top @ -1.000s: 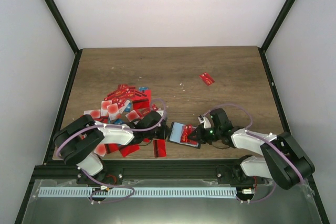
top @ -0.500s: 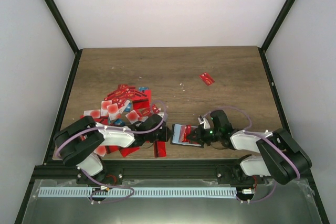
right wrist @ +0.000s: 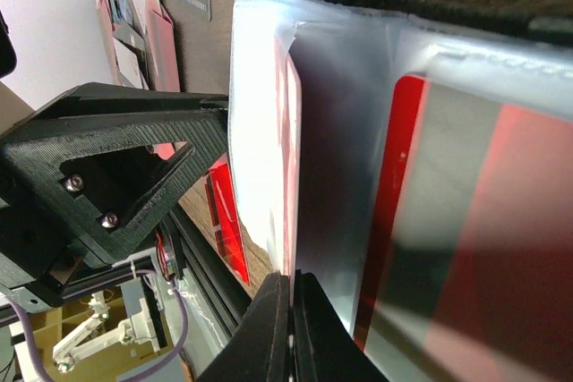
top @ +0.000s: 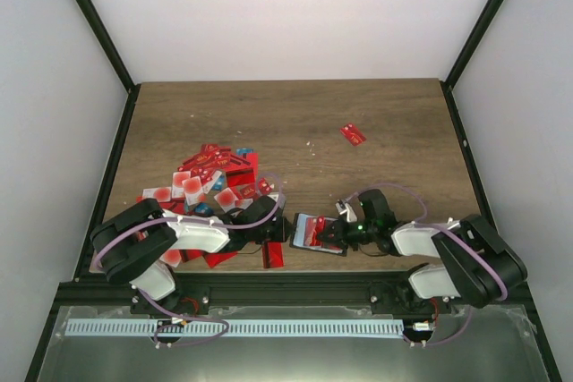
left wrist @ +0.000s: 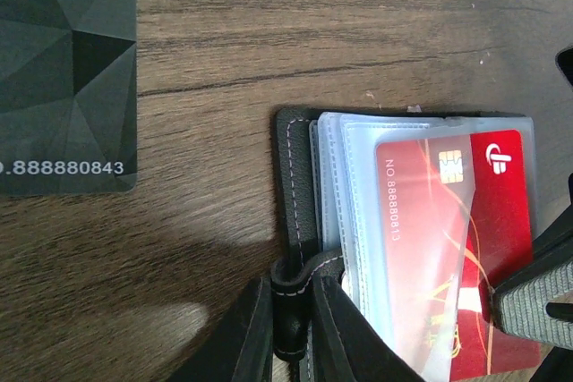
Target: Put the credit cards into the card holder
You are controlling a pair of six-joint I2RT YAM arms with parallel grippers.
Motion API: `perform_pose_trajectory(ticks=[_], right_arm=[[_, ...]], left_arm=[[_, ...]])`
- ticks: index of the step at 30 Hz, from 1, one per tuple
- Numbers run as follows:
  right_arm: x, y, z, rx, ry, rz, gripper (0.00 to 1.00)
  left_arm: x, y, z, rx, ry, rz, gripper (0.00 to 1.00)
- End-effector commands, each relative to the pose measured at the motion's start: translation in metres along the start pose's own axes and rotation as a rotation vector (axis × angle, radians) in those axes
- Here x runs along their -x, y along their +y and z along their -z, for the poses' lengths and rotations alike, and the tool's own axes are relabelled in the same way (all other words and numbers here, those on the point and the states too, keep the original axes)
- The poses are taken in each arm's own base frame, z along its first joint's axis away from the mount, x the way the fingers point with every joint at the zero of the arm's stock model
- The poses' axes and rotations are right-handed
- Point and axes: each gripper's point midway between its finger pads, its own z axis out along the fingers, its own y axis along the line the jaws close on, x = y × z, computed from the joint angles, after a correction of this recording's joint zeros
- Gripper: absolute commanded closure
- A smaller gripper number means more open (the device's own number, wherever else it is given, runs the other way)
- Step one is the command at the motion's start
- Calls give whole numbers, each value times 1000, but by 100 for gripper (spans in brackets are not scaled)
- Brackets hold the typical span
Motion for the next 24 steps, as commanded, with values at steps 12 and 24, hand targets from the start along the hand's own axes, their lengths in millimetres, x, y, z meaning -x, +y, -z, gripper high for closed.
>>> perform_pose_trajectory(ticks=[12, 24], right_arm=[[-2, -3, -5, 36, 10, -47, 99], [-6, 0, -13, 28, 17, -58, 99]], left_arm=[[-19, 16, 3, 38, 38, 52, 86], [-30, 21, -1, 40, 50, 121, 89]])
